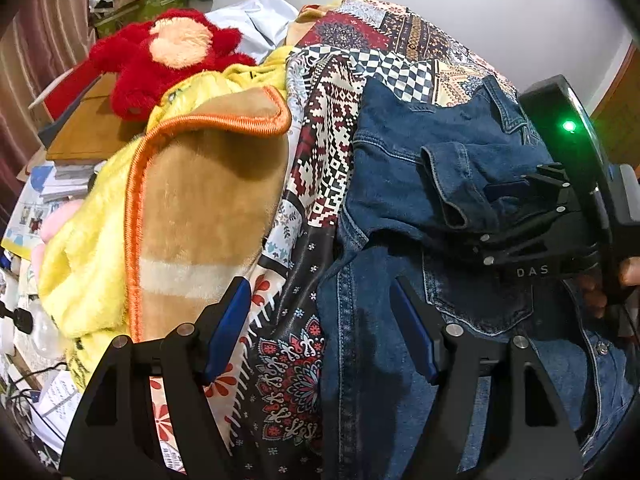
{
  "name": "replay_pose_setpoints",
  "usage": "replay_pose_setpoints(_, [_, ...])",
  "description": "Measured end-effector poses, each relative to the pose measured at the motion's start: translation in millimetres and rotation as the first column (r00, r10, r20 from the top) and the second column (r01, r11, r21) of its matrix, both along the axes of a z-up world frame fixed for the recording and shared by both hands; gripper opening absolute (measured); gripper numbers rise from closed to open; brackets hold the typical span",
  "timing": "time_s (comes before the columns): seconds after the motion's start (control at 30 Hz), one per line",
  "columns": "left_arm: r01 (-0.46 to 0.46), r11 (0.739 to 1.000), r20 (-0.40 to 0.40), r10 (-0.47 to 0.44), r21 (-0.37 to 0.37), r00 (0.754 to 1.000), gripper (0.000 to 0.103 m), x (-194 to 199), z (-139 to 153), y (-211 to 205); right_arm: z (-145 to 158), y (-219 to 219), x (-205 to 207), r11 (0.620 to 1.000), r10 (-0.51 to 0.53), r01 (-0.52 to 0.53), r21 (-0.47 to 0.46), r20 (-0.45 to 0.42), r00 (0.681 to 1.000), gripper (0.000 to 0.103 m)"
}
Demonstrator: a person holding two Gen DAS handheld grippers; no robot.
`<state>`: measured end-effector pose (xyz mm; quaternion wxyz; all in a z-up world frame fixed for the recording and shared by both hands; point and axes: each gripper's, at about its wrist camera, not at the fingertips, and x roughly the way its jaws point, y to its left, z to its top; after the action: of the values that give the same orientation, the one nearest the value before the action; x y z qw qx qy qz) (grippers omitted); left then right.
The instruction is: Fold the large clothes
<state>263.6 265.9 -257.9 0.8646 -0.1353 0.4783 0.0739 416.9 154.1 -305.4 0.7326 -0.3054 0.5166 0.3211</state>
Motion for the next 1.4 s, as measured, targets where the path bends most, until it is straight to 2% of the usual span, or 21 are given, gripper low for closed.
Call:
replay_pose_setpoints(0.03, [-0.001, 1.000, -0.002, 0.001, -0.004, 1.000, 0.071, 0.0, -0.7, 0.1, 0.9, -0.5, -0.4, 1.000, 0.002, -0.002, 0.009, 0.005, 1.000, 0.065])
replay_pose_setpoints(0.1, [0.000, 1.000, -0.002, 0.000, -0.005, 1.000, 0.071, 0.8, -1.0, -0.5, 9.0, -5.5, -0.9, 0.998, 0.002, -0.001, 0.064, -0.016, 1.000, 0.041])
replay_pose_setpoints(0.13, [0.001, 1.000, -0.002, -0.001, -0.004, 1.000, 0.071, 1.5, -0.6, -1.4, 14.3, -8.9, 0.0, 0.996, -0.012, 0.014, 0.091, -0.027, 1.000, 0.036])
replay_pose_setpoints(0.17, [0.004, 1.000, -0.001, -0.004, -0.004, 1.000, 0.071, 2.1, 0.2, -2.3, 19.2, -12.0, 0.7, 0.992, -0.015, 0.021, 0.123, -0.050, 0.999, 0.023])
replay_pose_setpoints(0.23, [0.009, 1.000, 0.004, -0.009, 0.000, 1.000, 0.071, 3.8, 3.4, -5.1, 29.1, -17.7, -0.3, 0.985, -0.023, 0.037, 0.169, -0.080, 0.997, 0.022])
replay_pose_setpoints(0.47, [0.037, 0.999, 0.033, -0.038, 0.030, 0.999, 0.071, 20.0, 21.4, -18.6, 62.3, -40.7, -7.1, 0.958, -0.026, 0.047, 0.283, -0.075, 0.997, 0.019])
replay_pose_setpoints(0.6, [0.072, 0.996, 0.039, -0.074, 0.043, 0.997, 0.071, 48.9, 24.1, -25.9, 82.6, -59.9, -12.2, 0.941, -0.027, 0.049, 0.335, -0.068, 0.997, 0.018])
replay_pose_setpoints(0.7, [0.062, 0.996, -0.034, -0.060, 0.071, 0.998, 0.072, 73.4, 5.0, -27.4, 93.2, -73.0, -12.7, 0.932, -0.044, 0.058, 0.357, -0.047, 0.998, 0.017])
replay_pose_setpoints(0.8, [0.058, 0.998, -0.133, -0.053, 0.034, 0.990, 0.072, 94.0, -28.3, -26.7, 108.2, -99.7, -4.9, 0.902, -0.101, 0.115, 0.415, -0.057, 0.993, 0.017])
replay_pose_setpoints(0.9, [0.056, 0.998, -0.190, -0.052, 0.019, 0.980, 0.074, 99.6, -52.1, -25.2, 126.5, -130.0, 1.0, 0.872, -0.154, 0.159, 0.462, -0.049, 0.987, 0.016])
replay_pose_setpoints(1.0, [0.035, 0.999, -0.186, -0.028, 0.036, 0.982, 0.083, 98.4, -58.0, -22.4, 146.4, -168.8, 7.1, 0.834, -0.221, 0.208, 0.511, -0.037, 0.975, 0.013])
replay_pose_setpoints(1.23, [0.037, 0.997, -0.194, -0.023, 0.071, 0.981, 0.085, 98.5, -61.1, -23.2, 170.8, -258.8, 11.5, 0.757, -0.383, 0.320, 0.569, -0.010, 0.924, 0.010])
replay_pose_setpoints(1.4, [0.021, 0.996, -0.198, -0.004, 0.083, 0.980, 0.085, 100.7, -63.3, -24.8, 151.9, -313.8, 2.7, 0.734, -0.464, 0.413, 0.539, -0.045, 0.885, 0.009])
